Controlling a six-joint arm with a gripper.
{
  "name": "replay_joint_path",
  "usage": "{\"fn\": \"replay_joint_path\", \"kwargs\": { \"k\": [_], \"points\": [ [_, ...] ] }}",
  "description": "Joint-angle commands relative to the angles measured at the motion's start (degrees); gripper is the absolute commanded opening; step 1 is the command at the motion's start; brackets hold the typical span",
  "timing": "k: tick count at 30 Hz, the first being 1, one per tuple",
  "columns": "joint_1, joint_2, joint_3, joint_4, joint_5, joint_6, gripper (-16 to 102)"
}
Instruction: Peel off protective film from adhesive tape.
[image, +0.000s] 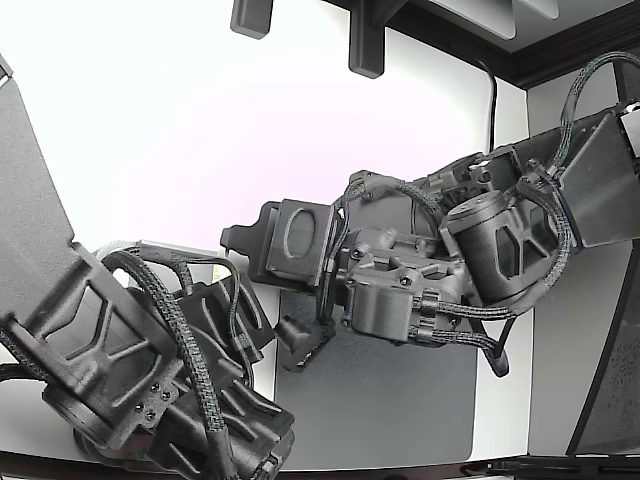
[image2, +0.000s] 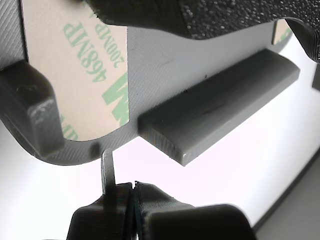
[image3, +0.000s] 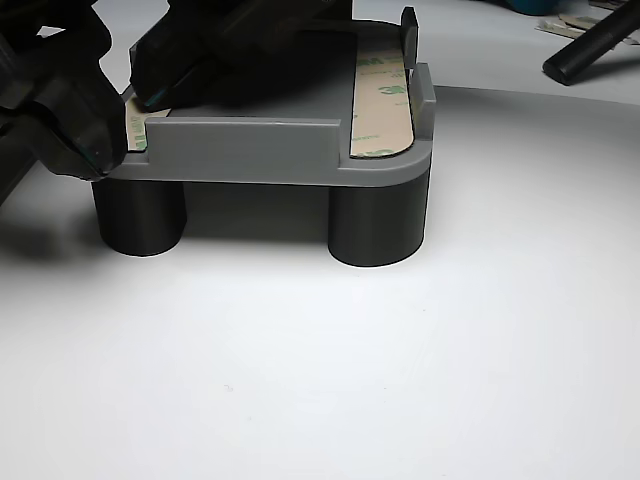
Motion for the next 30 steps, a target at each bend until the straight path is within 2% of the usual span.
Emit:
{"fn": "replay_joint_path", "kwargs": {
  "k": [1, 30],
  "points": [
    [-0.35, 0.79, -1.76, -0.18, 0.26, 0.09, -12],
    [0.35, -0.26, -2.2, -0.26, 1.32, 1.05, -12]
  ]
}}
